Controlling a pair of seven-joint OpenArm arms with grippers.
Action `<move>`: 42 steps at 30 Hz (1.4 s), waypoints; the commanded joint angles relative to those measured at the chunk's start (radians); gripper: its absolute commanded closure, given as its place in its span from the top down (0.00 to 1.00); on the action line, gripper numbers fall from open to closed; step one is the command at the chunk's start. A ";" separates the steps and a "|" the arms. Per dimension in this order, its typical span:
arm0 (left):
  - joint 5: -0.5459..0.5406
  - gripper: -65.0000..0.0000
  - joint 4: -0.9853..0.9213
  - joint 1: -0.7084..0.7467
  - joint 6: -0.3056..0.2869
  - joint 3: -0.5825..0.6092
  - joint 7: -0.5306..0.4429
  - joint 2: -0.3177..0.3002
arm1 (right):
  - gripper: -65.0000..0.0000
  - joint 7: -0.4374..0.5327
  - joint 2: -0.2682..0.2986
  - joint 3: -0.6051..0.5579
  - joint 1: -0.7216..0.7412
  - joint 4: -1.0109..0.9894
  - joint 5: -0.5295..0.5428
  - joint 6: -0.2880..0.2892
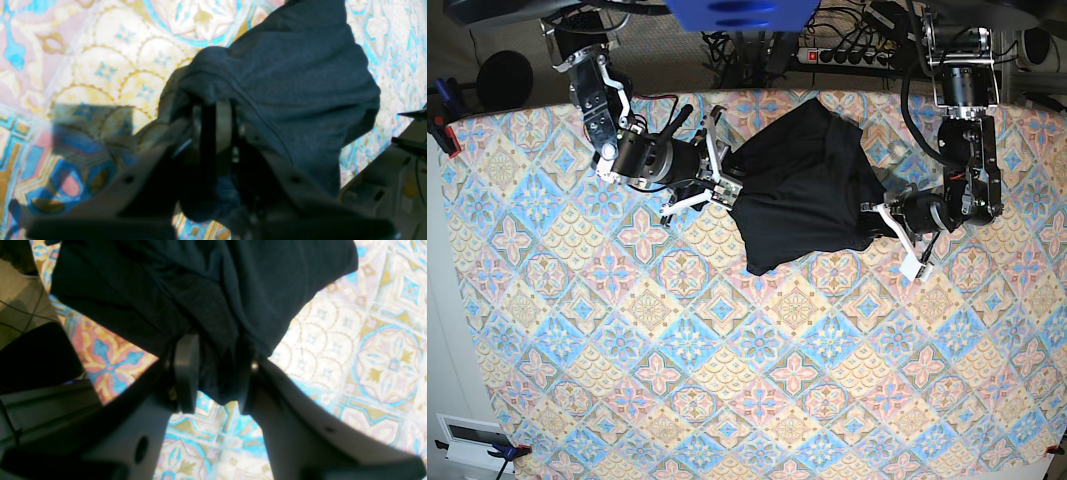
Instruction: Layout the t-shirt on the table in an organized manner, then fold the t-shirt properly
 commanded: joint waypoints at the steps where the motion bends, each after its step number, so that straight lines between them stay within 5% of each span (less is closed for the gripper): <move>1: -0.032 0.12 0.018 -0.018 -0.004 -0.005 -0.011 -0.009 | 0.27 0.031 0.004 0.003 0.013 0.015 0.011 0.002; 8: -0.055 0.13 0.018 -0.012 -0.004 -0.003 -0.010 -0.009 | 0.27 0.087 0.004 -0.047 0.013 0.000 -0.009 0.002; 17: -0.056 0.13 0.018 0.002 -0.004 -0.003 -0.010 -0.003 | 0.27 0.206 0.004 -0.201 0.013 -0.023 -0.334 0.002; 31: -0.056 0.13 0.018 0.003 -0.004 -0.003 -0.010 0.012 | 0.27 0.247 0.003 -0.204 0.013 -0.077 -0.343 -0.011; 37: -0.056 0.13 0.016 0.003 -0.004 -0.003 -0.010 0.012 | 0.27 0.285 -0.085 -0.202 0.038 -0.108 -0.343 -0.011; 42: -0.056 0.13 0.014 0.003 -0.004 -0.003 -0.010 0.012 | 0.27 0.291 -0.088 -0.202 0.071 -0.112 -0.343 -0.011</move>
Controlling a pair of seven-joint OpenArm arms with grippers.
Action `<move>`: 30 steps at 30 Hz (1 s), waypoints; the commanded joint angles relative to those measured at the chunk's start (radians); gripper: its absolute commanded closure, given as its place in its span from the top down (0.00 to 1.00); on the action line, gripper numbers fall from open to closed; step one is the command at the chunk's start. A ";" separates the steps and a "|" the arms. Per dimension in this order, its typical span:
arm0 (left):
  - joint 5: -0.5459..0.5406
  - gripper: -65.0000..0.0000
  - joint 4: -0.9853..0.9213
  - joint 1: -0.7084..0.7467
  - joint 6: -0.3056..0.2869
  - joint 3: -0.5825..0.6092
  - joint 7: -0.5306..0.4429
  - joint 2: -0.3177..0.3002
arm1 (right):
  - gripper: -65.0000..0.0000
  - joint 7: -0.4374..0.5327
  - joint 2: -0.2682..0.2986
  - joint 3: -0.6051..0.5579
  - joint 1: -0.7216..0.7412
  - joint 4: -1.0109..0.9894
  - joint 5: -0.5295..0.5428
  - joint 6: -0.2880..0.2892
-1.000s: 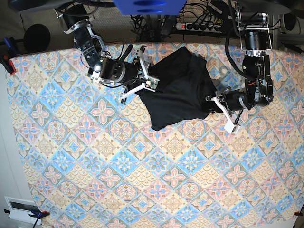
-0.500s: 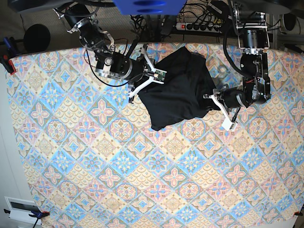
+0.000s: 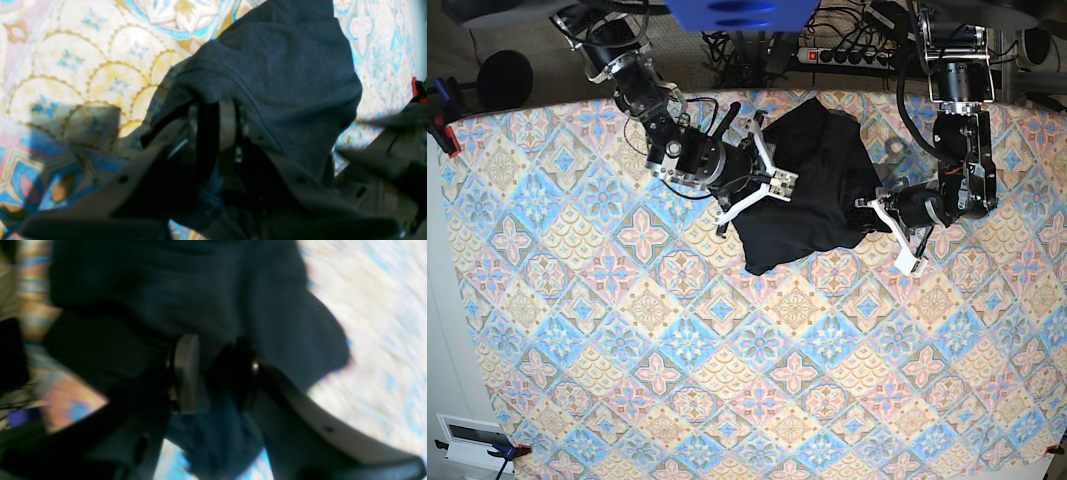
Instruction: Layout the t-shirt on the table in an organized manner, then fold the t-shirt properly
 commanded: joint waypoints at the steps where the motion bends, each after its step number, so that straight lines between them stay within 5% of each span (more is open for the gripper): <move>1: -0.021 0.13 0.015 -0.018 -0.004 -0.003 -0.010 -0.008 | 0.27 0.014 -0.003 0.001 0.003 0.016 0.017 0.005; 9: -0.021 0.13 0.015 -0.018 -0.006 -0.003 -0.014 -0.008 | 0.27 -0.006 0.003 0.012 -0.005 0.053 0.022 0.005; 11: -0.021 0.13 0.013 -0.018 -0.006 -0.003 -0.016 -0.008 | 0.27 -0.098 -0.002 0.112 -0.022 0.093 0.053 0.005; 15: -0.016 0.13 0.013 -0.018 -0.006 -0.003 -0.017 0.015 | 0.27 -0.276 -0.003 0.328 -0.092 0.105 0.332 0.005; 21: -0.017 0.13 0.013 -0.018 -0.006 -0.003 -0.017 0.020 | 0.27 -0.397 -0.003 0.514 -0.095 0.085 0.674 0.005; 25: -0.016 0.13 0.012 -0.018 -0.006 -0.003 -0.017 0.020 | 0.27 -0.404 -0.012 0.520 -0.097 0.076 0.774 0.005; 30: -0.017 0.13 0.012 -0.018 -0.006 -0.003 -0.017 0.020 | 0.27 -0.387 -0.029 0.472 -0.097 0.074 0.760 0.005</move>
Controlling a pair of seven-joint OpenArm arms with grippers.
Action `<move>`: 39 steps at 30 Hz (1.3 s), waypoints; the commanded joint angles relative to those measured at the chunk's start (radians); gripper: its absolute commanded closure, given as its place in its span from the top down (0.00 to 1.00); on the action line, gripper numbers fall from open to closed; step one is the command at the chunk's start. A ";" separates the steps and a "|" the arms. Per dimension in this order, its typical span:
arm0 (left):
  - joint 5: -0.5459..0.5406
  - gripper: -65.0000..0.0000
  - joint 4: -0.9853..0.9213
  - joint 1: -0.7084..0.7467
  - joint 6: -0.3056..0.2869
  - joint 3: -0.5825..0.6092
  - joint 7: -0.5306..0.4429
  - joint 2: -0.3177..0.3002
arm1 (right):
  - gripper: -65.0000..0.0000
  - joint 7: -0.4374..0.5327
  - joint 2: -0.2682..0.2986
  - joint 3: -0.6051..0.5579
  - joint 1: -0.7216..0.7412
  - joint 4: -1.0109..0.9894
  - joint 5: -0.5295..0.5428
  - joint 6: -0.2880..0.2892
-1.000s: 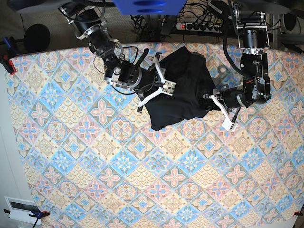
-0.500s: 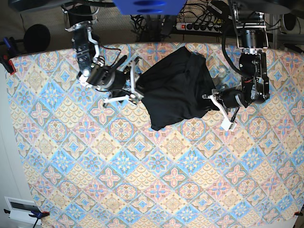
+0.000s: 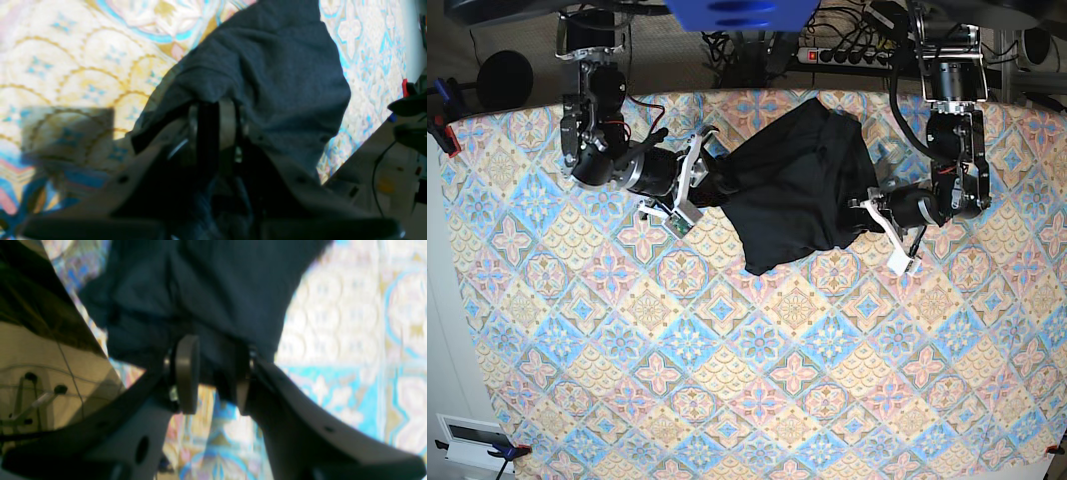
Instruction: Layout the t-shirt on the table in an organized manner, then fold the t-shirt properly
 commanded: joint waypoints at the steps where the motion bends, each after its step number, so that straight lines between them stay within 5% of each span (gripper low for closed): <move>1: -0.018 0.13 0.015 -0.016 -0.006 -0.004 -0.013 -0.008 | 0.27 0.033 0.002 -0.031 0.008 0.024 -0.018 0.006; 7: -0.020 0.13 0.015 0.002 -0.006 -0.006 -0.013 -0.008 | 0.27 0.211 0.002 -0.246 0.008 0.085 -0.495 0.006; 12: -0.020 0.13 0.015 0.002 -0.006 -0.006 -0.013 -0.008 | 0.27 0.320 0.002 -0.286 0.008 0.085 -0.675 0.006; 27: -0.017 0.13 0.015 0.002 -0.006 -0.006 -0.013 -0.009 | 0.27 0.371 0.066 -0.341 0.007 0.063 -0.690 0.006; 36: -0.015 0.13 0.015 0.001 -0.006 -0.006 -0.013 -0.009 | 0.27 0.414 0.122 -0.456 0.015 0.022 -0.690 -0.130; 39: -0.015 0.13 0.015 0.001 -0.006 -0.006 -0.013 -0.009 | 0.27 0.433 0.122 -0.469 0.015 0.001 -0.690 -0.132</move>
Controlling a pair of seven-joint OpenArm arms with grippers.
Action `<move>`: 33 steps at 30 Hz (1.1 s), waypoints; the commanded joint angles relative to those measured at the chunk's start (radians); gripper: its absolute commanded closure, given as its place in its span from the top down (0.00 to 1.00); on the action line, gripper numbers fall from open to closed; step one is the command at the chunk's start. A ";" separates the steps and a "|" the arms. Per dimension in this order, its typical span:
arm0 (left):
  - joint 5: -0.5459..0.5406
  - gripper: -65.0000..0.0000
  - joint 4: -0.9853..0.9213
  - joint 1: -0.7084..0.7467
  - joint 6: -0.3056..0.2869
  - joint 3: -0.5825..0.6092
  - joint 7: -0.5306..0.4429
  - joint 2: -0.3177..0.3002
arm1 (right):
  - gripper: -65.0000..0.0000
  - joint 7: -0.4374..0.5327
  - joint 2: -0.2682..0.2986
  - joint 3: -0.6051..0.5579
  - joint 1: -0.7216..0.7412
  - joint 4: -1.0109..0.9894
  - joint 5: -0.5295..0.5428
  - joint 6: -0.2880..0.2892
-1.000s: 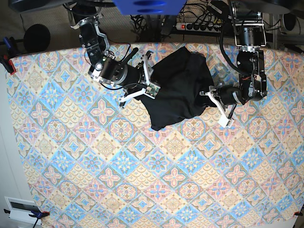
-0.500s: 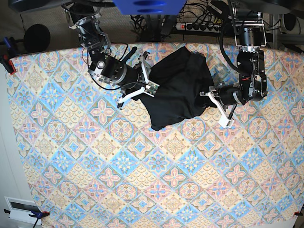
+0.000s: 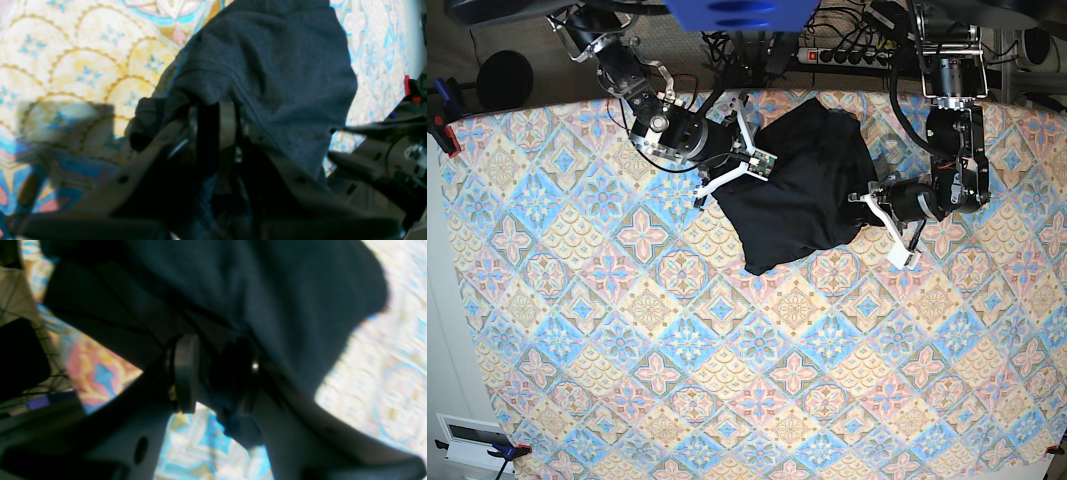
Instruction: Layout the t-shirt on the table in an organized manner, then fold the t-shirt properly
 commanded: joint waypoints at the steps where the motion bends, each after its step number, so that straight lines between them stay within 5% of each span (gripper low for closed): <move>1: -0.019 0.13 0.016 -0.018 -0.006 -0.004 -0.013 -0.009 | 0.27 0.024 0.006 0.006 0.012 0.015 0.008 -0.006; 30: -0.024 0.13 0.016 -0.017 -0.006 -0.004 -0.013 -0.009 | 0.27 0.081 -0.002 0.010 0.033 -0.056 0.008 -0.009; 33: -0.024 0.13 0.016 -0.017 -0.006 -0.004 -0.013 -0.009 | 0.27 0.081 -0.002 0.007 0.041 -0.056 0.008 -0.051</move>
